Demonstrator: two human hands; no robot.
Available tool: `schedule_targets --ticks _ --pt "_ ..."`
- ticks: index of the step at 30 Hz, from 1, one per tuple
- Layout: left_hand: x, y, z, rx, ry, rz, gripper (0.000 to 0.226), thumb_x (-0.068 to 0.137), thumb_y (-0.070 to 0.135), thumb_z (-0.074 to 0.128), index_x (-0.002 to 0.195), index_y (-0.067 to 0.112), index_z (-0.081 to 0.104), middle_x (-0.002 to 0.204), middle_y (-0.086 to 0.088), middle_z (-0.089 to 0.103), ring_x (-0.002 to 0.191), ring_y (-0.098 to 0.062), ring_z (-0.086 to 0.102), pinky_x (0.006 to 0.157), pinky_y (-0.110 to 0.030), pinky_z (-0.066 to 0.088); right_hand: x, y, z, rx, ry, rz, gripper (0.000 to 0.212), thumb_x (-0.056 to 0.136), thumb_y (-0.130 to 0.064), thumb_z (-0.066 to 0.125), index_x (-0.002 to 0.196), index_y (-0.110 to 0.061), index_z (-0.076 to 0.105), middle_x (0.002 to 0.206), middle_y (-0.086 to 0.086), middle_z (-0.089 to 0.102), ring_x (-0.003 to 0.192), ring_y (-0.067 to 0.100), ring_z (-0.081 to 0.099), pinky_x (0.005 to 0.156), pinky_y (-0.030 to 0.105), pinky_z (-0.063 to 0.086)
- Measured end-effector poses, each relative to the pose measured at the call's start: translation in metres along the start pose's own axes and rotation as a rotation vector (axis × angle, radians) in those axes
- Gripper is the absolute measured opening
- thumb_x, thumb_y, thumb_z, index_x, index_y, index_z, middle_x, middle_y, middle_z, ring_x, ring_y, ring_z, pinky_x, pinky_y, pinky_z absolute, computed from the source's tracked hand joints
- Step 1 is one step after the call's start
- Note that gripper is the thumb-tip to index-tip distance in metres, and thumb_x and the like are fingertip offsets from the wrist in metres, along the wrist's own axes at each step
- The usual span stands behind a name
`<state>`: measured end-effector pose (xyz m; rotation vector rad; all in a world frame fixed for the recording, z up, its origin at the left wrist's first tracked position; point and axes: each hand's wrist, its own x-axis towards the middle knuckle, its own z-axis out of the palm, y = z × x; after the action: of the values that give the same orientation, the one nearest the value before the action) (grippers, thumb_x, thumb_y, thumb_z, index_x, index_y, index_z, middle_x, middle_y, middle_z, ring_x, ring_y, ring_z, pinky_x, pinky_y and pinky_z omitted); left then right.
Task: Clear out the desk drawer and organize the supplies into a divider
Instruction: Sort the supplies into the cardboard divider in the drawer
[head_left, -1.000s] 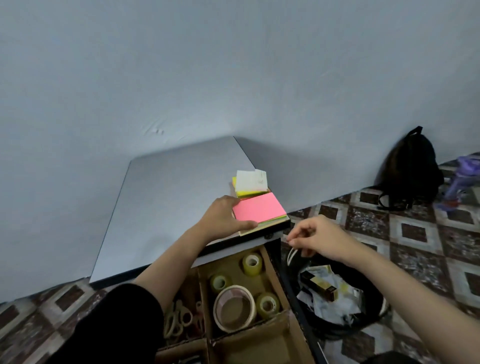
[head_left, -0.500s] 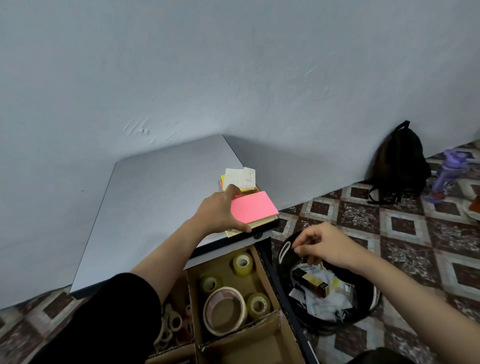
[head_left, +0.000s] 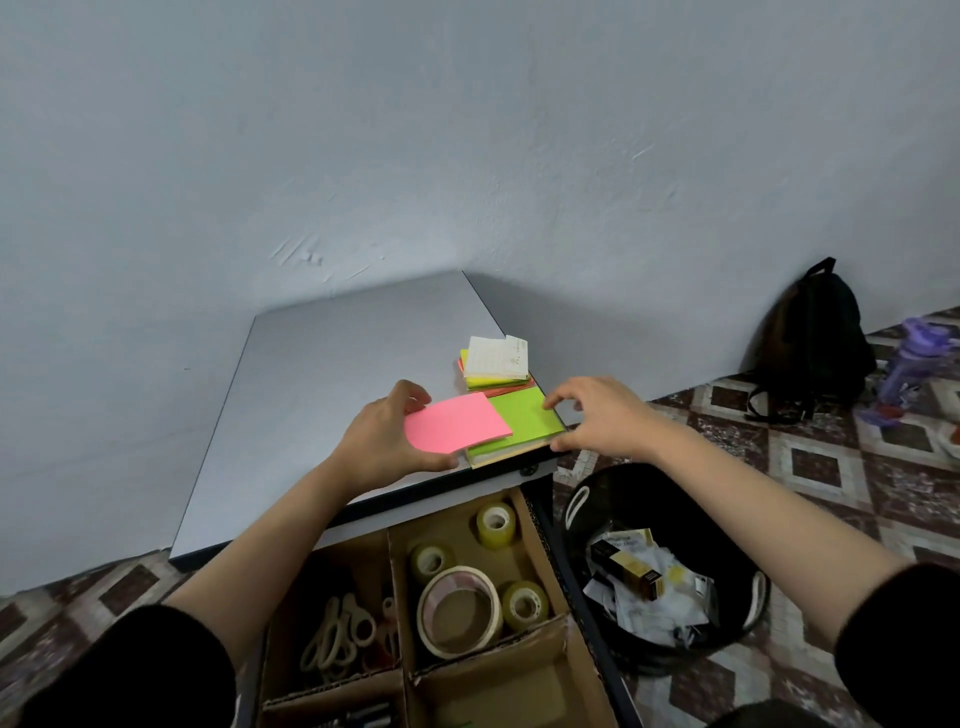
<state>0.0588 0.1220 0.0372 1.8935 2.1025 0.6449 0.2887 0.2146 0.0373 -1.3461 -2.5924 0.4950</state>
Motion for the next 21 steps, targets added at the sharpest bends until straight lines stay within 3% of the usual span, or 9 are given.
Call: schedule_targets --ticks 2,6,12,21 --pt "-0.007 -0.011 -0.005 -0.035 0.027 -0.02 0.076 0.064 0.036 0.084 0.123 0.012 0.042 0.126 -0.006 0.053 0.112 -0.02 0.05 0.089 -0.025 0.041 0.015 -0.009 0.0 -0.096 -0.044 -0.043 0.068 0.074 -0.035 0.077 0.134 -0.023 0.048 0.14 0.0 0.047 0.127 0.02 0.043 0.1 0.03 0.035" --pt "-0.017 -0.025 -0.013 -0.101 0.049 -0.049 0.075 0.061 0.035 0.085 0.12 0.013 0.043 0.123 -0.005 0.054 0.105 -0.014 0.048 0.091 -0.024 0.041 0.037 -0.02 0.001 -0.175 -0.124 -0.091 0.083 0.069 -0.038 0.079 0.14 -0.018 0.039 0.143 0.003 0.042 0.129 0.022 0.041 0.101 0.03 0.035" --pt "-0.029 -0.032 -0.019 -0.13 0.045 -0.055 0.074 0.061 0.034 0.085 0.12 0.013 0.045 0.123 -0.005 0.054 0.111 -0.019 0.051 0.092 -0.025 0.043 0.051 -0.02 0.001 -0.177 -0.204 -0.063 0.091 0.063 -0.04 0.084 0.138 -0.013 0.04 0.142 0.006 0.04 0.128 0.023 0.04 0.101 0.028 0.034" --pt "-0.04 -0.029 -0.019 -0.163 0.038 -0.072 0.073 0.062 0.036 0.084 0.12 0.015 0.045 0.123 -0.002 0.053 0.107 -0.013 0.048 0.09 -0.022 0.04 0.043 -0.025 -0.002 -0.257 -0.153 -0.074 0.097 0.06 -0.048 0.082 0.137 -0.01 0.037 0.135 0.008 0.039 0.124 0.026 0.036 0.1 0.029 0.035"
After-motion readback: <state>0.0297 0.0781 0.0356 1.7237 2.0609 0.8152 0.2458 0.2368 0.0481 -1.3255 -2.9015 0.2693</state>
